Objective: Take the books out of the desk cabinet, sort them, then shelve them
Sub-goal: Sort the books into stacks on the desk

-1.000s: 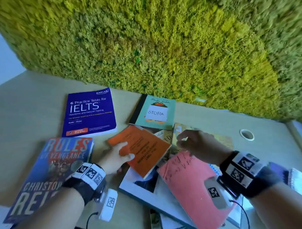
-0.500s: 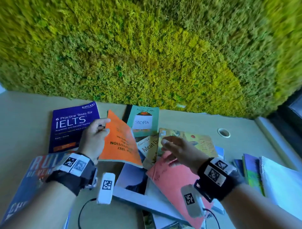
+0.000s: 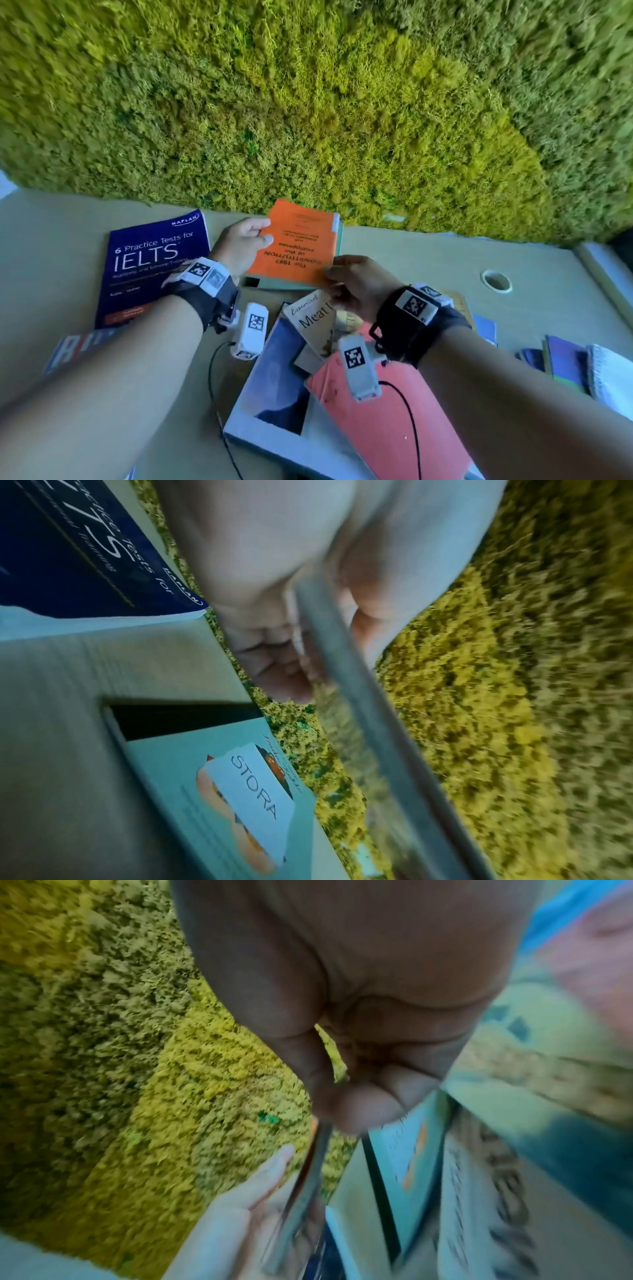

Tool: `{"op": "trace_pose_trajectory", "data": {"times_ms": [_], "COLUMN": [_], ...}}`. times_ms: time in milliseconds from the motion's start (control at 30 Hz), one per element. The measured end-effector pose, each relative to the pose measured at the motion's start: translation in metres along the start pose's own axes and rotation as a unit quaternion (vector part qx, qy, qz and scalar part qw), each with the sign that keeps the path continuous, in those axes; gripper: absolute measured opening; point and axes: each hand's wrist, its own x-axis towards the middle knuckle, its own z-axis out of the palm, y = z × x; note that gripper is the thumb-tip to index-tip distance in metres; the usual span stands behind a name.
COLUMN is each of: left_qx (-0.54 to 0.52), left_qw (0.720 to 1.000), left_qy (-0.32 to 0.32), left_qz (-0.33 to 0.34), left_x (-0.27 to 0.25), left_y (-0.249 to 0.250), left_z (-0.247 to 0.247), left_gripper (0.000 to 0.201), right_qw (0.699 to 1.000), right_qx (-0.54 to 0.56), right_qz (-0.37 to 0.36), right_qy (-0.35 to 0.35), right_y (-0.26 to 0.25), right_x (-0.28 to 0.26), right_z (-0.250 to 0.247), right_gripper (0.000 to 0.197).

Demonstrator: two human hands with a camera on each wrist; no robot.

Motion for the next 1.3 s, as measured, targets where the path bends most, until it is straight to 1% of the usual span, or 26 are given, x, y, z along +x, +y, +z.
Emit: {"op": "trace_pose_trajectory", "data": {"times_ms": [67, 100, 133, 200, 300, 400, 467, 500, 567, 600, 633, 700, 800, 933, 1000, 1067, 1100, 1133, 1200, 1267, 1300], "left_qx": [0.028, 0.052, 0.078, 0.108, 0.105, 0.159, 0.178, 0.185, 0.210, 0.232, 0.259, 0.313, 0.366, 0.409, 0.429, 0.433, 0.441, 0.452, 0.469, 0.463, 0.449], "left_qw": [0.999, 0.998, 0.995, 0.992, 0.987, 0.967, 0.964, 0.966, 0.967, 0.964, 0.957, 0.938, 0.914, 0.898, 0.887, 0.883, 0.879, 0.873, 0.867, 0.876, 0.887], "left_qy": [-0.020, -0.026, -0.037, -0.059, -0.116, -0.174, -0.169, -0.153, -0.124, -0.119, -0.125, -0.151, -0.174, -0.159, -0.171, -0.175, -0.176, -0.175, -0.165, -0.134, -0.108], "left_qz": [-0.032, -0.039, -0.040, -0.016, 0.039, 0.092, 0.099, 0.094, 0.069, 0.054, 0.038, 0.014, 0.004, -0.010, -0.019, -0.045, -0.050, -0.051, -0.041, -0.023, -0.017], "left_x": [0.017, 0.021, 0.021, 0.005, -0.043, -0.086, -0.089, -0.081, -0.055, -0.040, -0.026, -0.004, 0.020, 0.040, 0.051, 0.057, 0.056, 0.057, 0.055, 0.053, 0.050], "left_y": [0.002, 0.000, -0.002, -0.005, -0.001, -0.002, -0.006, -0.011, -0.020, -0.025, -0.029, -0.035, -0.046, -0.039, -0.034, -0.029, -0.025, -0.021, -0.010, 0.006, 0.013], "left_z": [0.003, 0.006, 0.011, 0.023, 0.050, 0.077, 0.081, 0.080, 0.072, 0.067, 0.062, 0.056, 0.058, 0.078, 0.091, 0.101, 0.104, 0.106, 0.106, 0.098, 0.089], "left_gripper": [0.047, 0.048, 0.049, 0.047, 0.041, 0.038, 0.036, 0.036, 0.042, 0.047, 0.052, 0.058, 0.064, 0.078, 0.085, 0.095, 0.093, 0.085, 0.060, 0.039, 0.033], "right_qw": [1.000, 1.000, 0.998, 0.989, 0.955, 0.915, 0.894, 0.878, 0.842, 0.831, 0.826, 0.822, 0.823, 0.830, 0.833, 0.836, 0.838, 0.840, 0.851, 0.885, 0.906], "right_qx": [-0.012, -0.025, -0.050, -0.138, -0.283, -0.388, -0.436, -0.468, -0.529, -0.547, -0.554, -0.558, -0.556, -0.551, -0.547, -0.545, -0.543, -0.540, -0.523, -0.462, -0.417], "right_qz": [-0.001, -0.005, -0.014, -0.036, -0.053, -0.038, -0.028, -0.030, -0.041, -0.045, -0.044, -0.034, -0.027, -0.028, -0.031, -0.032, -0.034, -0.036, -0.036, -0.031, -0.025], "right_qy": [0.007, 0.019, 0.031, 0.048, 0.071, 0.106, 0.100, 0.096, 0.095, 0.097, 0.100, 0.107, 0.110, 0.087, 0.070, 0.057, 0.050, 0.042, 0.007, -0.049, -0.066], "right_y": [-0.012, -0.016, -0.017, -0.013, 0.007, 0.034, 0.049, 0.054, 0.064, 0.068, 0.070, 0.074, 0.076, 0.074, 0.071, 0.069, 0.068, 0.069, 0.063, 0.049, 0.039], "right_x": [0.009, 0.011, 0.009, -0.003, -0.032, -0.057, -0.071, -0.076, -0.082, -0.083, -0.083, -0.081, -0.076, -0.070, -0.067, -0.066, -0.066, -0.064, -0.062, -0.056, -0.053], "right_z": [-0.006, -0.011, -0.019, -0.037, -0.069, -0.097, -0.100, -0.098, -0.089, -0.085, -0.081, -0.081, -0.083, -0.087, -0.091, -0.093, -0.094, -0.096, -0.104, -0.118, -0.125], "right_gripper": [0.006, 0.008, 0.014, 0.025, 0.019, 0.015, 0.014, 0.018, 0.027, 0.030, 0.032, 0.038, 0.042, 0.048, 0.048, 0.050, 0.050, 0.050, 0.044, 0.031, 0.026]}}
